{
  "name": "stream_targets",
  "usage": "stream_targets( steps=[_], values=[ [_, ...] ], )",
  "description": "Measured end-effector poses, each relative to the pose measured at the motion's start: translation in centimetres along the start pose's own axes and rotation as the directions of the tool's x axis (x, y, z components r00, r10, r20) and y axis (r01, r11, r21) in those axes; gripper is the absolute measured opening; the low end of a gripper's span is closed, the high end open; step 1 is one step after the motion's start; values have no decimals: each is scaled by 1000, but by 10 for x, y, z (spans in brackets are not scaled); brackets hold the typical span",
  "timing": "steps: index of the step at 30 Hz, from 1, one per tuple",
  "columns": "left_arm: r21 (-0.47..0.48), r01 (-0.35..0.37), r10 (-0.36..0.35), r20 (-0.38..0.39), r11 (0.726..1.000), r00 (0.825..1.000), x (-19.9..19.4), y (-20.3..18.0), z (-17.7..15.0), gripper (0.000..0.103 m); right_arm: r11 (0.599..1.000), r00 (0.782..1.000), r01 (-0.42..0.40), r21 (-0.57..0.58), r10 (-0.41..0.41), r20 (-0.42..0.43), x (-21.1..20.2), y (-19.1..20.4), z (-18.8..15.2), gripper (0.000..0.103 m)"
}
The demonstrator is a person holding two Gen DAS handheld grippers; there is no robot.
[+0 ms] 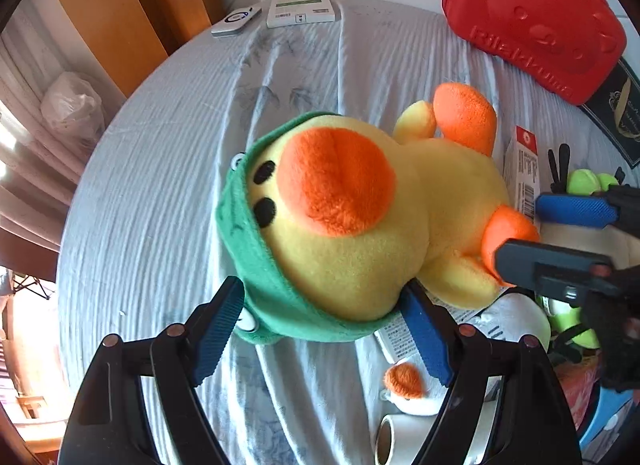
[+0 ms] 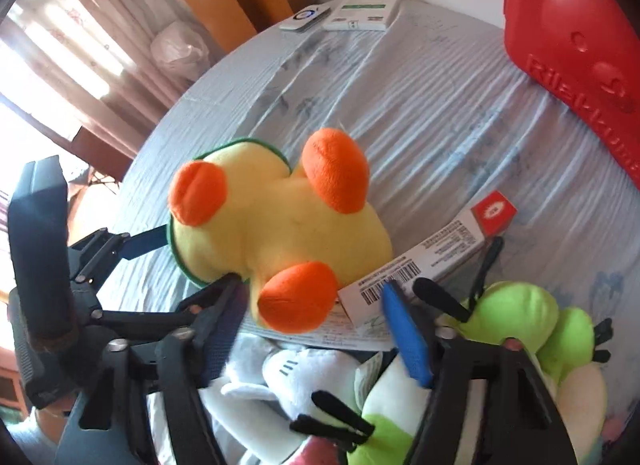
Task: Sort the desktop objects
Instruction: 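Grasp the yellow duck plush's head with the left tool while the right tool grips its body, then carry the yellow duck plush into the blue crate and open both tools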
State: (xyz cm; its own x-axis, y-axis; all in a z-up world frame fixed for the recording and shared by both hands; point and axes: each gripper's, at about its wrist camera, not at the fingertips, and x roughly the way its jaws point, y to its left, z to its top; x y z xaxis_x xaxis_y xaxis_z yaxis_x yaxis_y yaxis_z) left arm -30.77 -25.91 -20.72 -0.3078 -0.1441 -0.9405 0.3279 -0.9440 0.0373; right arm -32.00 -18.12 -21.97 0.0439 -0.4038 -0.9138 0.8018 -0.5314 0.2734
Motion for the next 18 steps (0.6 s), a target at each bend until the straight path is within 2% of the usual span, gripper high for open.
stream_targets(
  steps=[2,5,7,8,9,10,13,18],
  values=[
    [9,-2,2,8,1000,1000,4,-3,1,79,1000,1000,17,-23,-17,8,2,3,3,50],
    [26,-34,34,3,999,999,10,-8,1,80,998,999,22,-61,-24,-27,5,12,4,50],
    [30,-42,41,13,999,999,12,-10,1,80,992,997,67,-110,-70,-25,6,18,2,49],
    [30,-43,43,20,999,999,12,-11,0,80,989,996,82,-122,-86,-23,8,20,2,43],
    [33,-45,44,31,998,999,12,-12,0,76,987,995,95,-133,-99,-20,9,22,3,32],
    [38,-54,52,43,998,998,10,-13,-1,69,988,996,84,-133,-88,-25,9,23,3,30],
    [34,-48,45,68,998,997,-2,-15,-2,62,984,994,105,-147,-106,2,1,27,-1,29],
    [22,4,-8,158,1000,987,-48,-22,-6,62,977,987,138,-161,-123,100,-53,36,-11,29]
  ],
)
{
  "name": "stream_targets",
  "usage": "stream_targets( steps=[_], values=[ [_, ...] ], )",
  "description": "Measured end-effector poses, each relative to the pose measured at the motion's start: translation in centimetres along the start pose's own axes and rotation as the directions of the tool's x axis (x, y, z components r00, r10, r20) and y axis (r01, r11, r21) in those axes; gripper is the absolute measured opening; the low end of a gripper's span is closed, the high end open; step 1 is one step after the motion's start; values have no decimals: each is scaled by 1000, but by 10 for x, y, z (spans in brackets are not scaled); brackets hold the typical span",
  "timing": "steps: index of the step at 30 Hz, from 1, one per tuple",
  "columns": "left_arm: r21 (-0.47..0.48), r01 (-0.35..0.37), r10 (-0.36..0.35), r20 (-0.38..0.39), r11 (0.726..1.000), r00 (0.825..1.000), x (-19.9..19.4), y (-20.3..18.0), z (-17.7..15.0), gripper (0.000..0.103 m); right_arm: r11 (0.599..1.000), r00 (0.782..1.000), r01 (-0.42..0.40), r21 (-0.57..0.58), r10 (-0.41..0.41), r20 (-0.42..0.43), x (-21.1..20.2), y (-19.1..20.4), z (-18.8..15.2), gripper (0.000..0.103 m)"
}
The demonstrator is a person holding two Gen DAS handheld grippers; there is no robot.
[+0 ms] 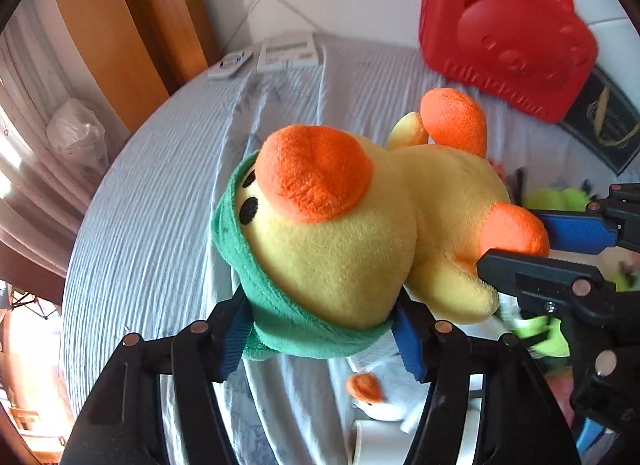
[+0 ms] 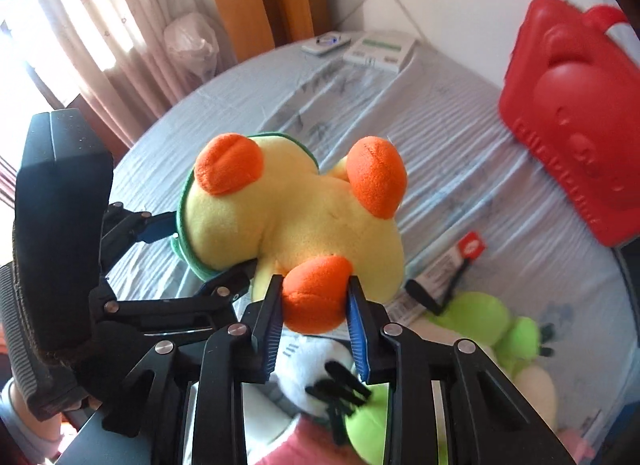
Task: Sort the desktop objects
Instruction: 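Carry the yellow duck plush into the blue crate and open both tools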
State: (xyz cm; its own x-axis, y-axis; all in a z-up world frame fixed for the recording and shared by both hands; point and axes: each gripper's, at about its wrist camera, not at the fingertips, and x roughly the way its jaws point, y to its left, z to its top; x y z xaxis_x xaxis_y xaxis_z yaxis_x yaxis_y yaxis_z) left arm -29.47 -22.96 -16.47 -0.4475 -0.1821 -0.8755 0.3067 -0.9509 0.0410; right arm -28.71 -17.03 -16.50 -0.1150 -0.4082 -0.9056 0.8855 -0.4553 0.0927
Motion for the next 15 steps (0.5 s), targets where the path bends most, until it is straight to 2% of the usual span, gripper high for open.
stream_targets(
  steps=[5,8,12,15],
  values=[
    [17,64,-65,93,998,994,-60,-24,2,62,998,994,65,16,-66,84,-69,-1,-15,29],
    [50,105,-111,142,993,984,-93,-44,-1,62,993,984,114,44,-119,130,-109,-1,-32,29],
    [118,149,-170,204,982,964,-138,-79,-10,61,978,962,189,89,-203,185,-159,-1,-58,29],
    [177,189,-230,247,966,941,-172,-107,-16,62,961,936,235,145,-264,232,-202,-4,-86,29]
  ],
)
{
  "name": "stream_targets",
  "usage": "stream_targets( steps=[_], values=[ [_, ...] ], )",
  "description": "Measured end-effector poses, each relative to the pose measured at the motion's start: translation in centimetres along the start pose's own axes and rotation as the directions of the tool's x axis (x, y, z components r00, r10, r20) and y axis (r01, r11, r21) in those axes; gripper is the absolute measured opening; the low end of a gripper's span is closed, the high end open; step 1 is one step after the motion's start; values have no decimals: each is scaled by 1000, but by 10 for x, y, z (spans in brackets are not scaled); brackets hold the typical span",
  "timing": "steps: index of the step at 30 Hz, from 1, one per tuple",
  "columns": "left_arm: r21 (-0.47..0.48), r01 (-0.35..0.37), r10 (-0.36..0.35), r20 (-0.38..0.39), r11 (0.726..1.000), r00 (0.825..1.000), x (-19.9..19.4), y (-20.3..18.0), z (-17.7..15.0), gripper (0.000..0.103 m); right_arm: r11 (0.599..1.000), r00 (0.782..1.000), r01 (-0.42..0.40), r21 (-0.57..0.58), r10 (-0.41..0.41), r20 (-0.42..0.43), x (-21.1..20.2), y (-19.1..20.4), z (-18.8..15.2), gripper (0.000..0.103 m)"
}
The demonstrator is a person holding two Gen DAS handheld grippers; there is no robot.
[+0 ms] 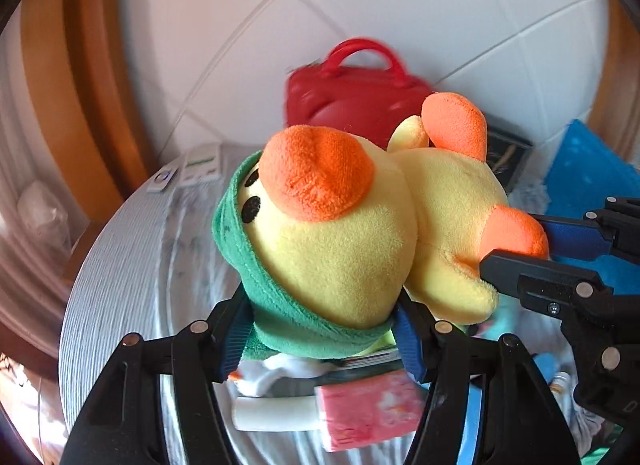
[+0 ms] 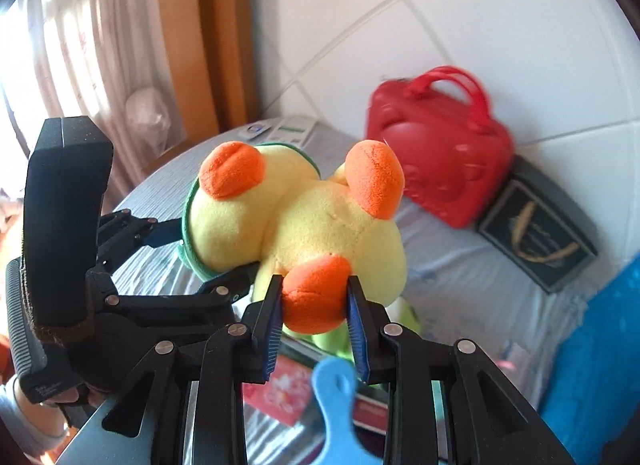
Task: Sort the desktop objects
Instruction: 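Carry the yellow duck plush into the blue crate and open both tools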
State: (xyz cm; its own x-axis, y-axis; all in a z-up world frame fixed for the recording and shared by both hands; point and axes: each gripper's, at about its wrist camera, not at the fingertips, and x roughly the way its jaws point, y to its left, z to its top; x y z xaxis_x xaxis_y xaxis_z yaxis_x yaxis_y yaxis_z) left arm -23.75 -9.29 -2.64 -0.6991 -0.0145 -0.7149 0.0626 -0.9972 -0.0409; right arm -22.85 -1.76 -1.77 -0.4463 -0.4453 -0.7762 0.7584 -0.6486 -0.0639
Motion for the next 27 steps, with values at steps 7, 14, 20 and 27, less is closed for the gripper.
stream_targets(
  steps=[7,14,20,27],
  values=[
    [152,134,-147,79,979,986,-49,-92,6,62,980,985,139,145,-152,84,-92,-46,-45,29],
    [294,265,-301,86,918,950,-84,-184,9,61,913,938,281,296,-327,119,-173,-84,-93,29],
    [405,356,-421,83,842,903,-111,-256,16,61,836,887,363,412,-446,124,-239,-121,-124,29],
    [483,447,-528,39,753,848,-123,-353,45,61,729,817,457,509,-570,83,-305,-180,-146,29]
  ],
)
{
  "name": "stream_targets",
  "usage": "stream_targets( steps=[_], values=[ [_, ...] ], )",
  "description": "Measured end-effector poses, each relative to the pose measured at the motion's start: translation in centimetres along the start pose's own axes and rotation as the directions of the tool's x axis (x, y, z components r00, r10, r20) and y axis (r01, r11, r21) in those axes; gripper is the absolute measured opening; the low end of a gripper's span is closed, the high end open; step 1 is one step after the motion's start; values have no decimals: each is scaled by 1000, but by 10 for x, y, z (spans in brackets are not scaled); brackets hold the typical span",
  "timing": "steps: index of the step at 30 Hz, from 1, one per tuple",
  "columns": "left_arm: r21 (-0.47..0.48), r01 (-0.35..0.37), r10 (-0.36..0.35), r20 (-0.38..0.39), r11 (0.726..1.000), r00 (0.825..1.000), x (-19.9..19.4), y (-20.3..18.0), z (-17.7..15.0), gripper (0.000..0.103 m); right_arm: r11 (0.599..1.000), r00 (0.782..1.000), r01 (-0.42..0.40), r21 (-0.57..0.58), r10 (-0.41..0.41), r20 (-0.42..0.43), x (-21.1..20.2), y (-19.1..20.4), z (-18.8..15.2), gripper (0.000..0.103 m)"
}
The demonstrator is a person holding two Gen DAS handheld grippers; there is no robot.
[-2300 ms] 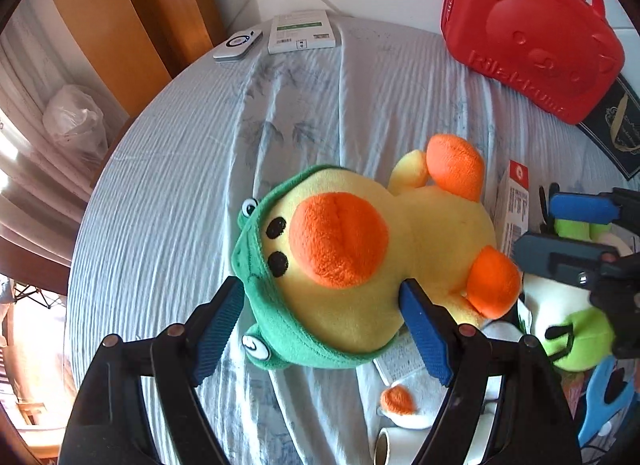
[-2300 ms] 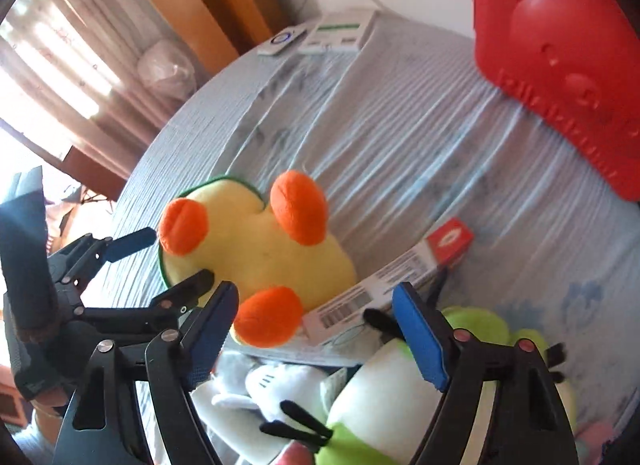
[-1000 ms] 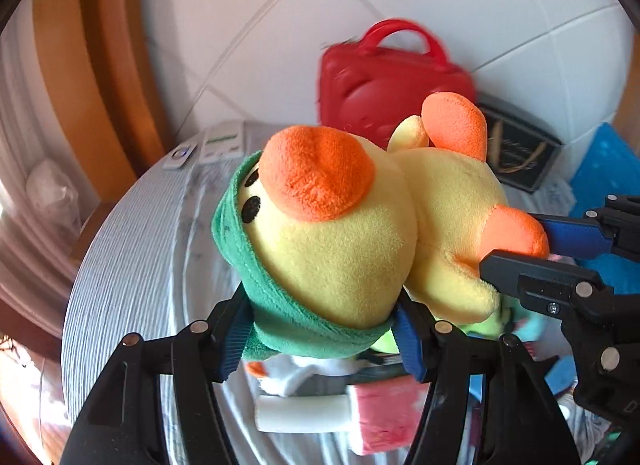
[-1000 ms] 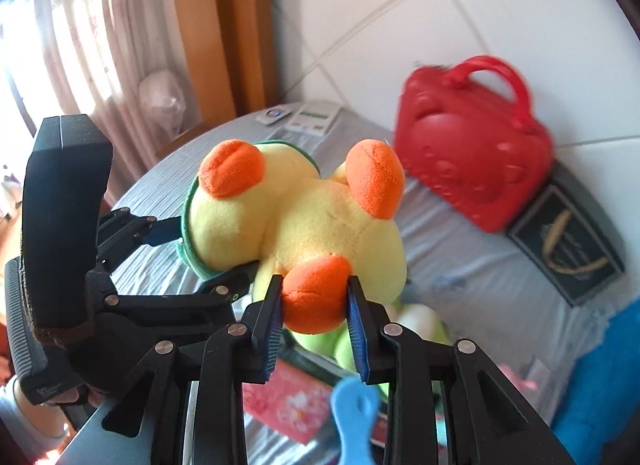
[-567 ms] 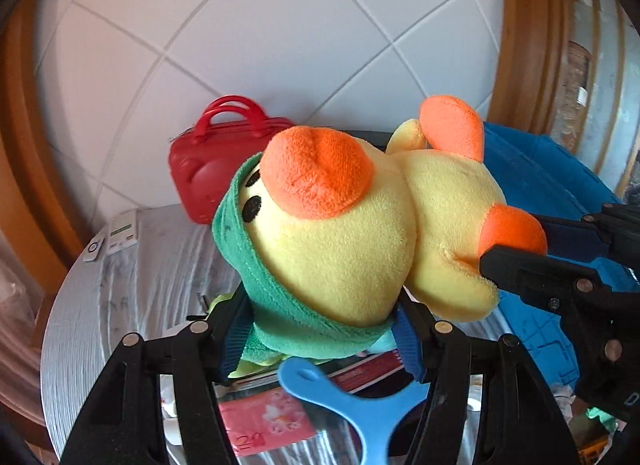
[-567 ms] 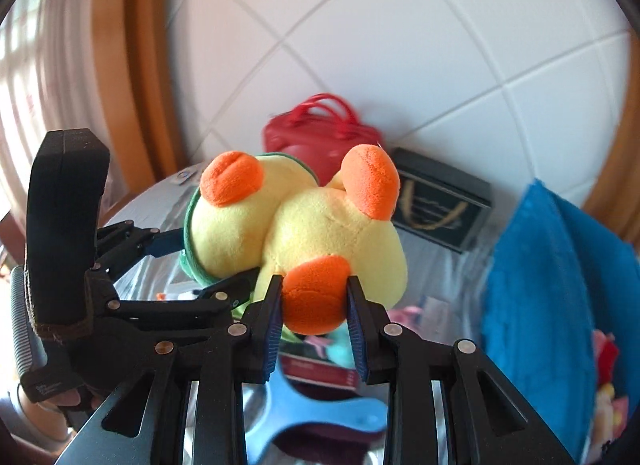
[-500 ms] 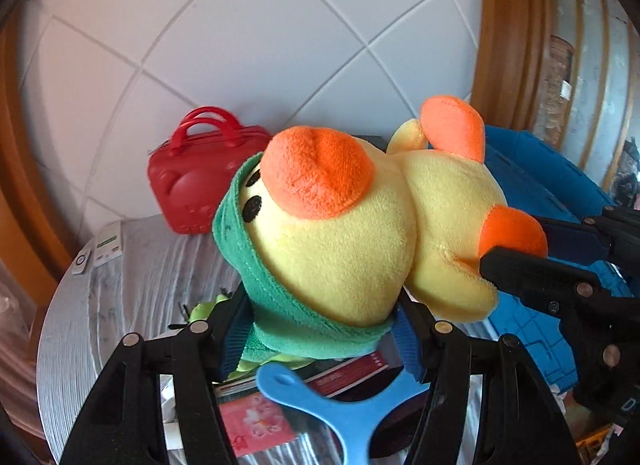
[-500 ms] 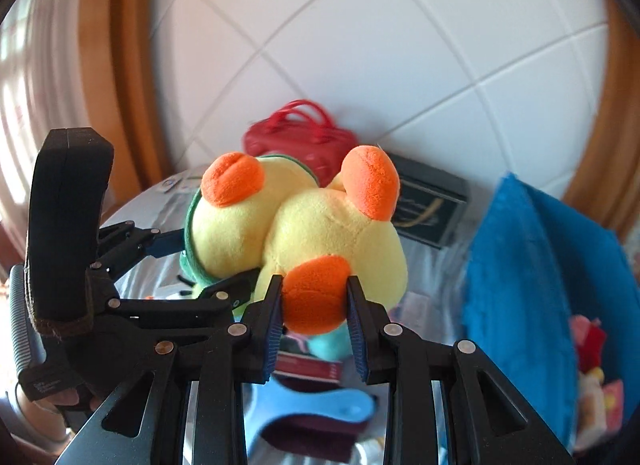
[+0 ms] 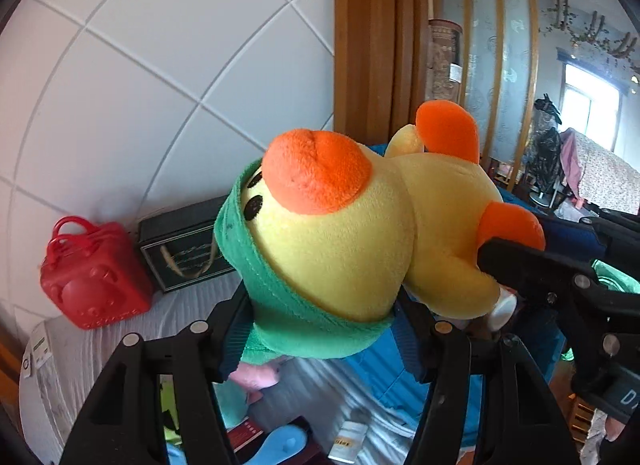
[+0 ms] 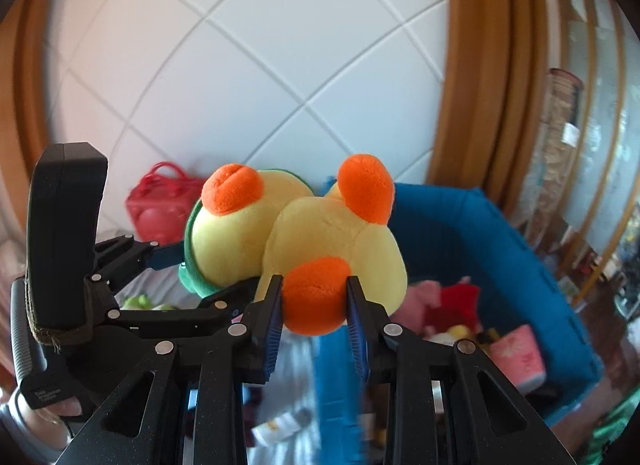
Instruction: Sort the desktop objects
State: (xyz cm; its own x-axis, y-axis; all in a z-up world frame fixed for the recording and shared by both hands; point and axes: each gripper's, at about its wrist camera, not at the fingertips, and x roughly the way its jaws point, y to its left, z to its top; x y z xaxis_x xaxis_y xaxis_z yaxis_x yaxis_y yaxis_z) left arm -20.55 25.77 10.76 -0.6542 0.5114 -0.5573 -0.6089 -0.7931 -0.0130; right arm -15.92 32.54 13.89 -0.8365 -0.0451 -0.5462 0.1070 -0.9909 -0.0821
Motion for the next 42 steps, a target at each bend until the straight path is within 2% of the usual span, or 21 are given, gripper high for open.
stream_targets(
  steps=[4,7,14,19,25,28,30,34,36,38,40,42],
  values=[
    [38,39,-39,-5,998,999,35,-38,39,62,996,997,74,41,-75,0,4,-48,18,29],
    [56,63,-61,-38,996,997,66,-61,62,62,991,994,110,73,-109,-16,19,-82,29,29],
    [55,75,-65,-155,996,986,148,-92,92,62,985,989,118,128,-106,-101,82,-150,42,29],
    [43,55,-45,-222,998,974,194,-98,100,62,983,985,112,147,-90,-148,125,-174,47,29],
    [48,15,-2,-258,999,966,220,-102,106,70,973,973,186,134,-164,-160,151,-186,44,33],
    [44,-9,20,-257,999,966,218,-100,106,70,970,972,195,148,-171,-163,149,-192,42,40],
    [37,-12,21,-257,999,966,213,-98,108,70,966,969,214,146,-190,-160,144,-196,40,55],
    [29,-17,23,-241,999,970,182,-89,106,70,967,969,221,128,-204,-139,114,-189,38,76],
    [37,-27,35,-227,999,973,159,-85,102,70,970,973,212,120,-198,-121,95,-180,36,98],
    [40,-34,41,-207,999,978,131,-80,98,73,972,976,206,110,-195,-101,73,-168,34,103],
    [44,-31,39,-176,999,984,101,-77,90,80,978,981,186,99,-178,-82,51,-156,30,103],
    [45,-39,45,-146,998,988,77,-75,81,81,981,985,167,95,-162,-64,35,-148,26,103]
  ],
)
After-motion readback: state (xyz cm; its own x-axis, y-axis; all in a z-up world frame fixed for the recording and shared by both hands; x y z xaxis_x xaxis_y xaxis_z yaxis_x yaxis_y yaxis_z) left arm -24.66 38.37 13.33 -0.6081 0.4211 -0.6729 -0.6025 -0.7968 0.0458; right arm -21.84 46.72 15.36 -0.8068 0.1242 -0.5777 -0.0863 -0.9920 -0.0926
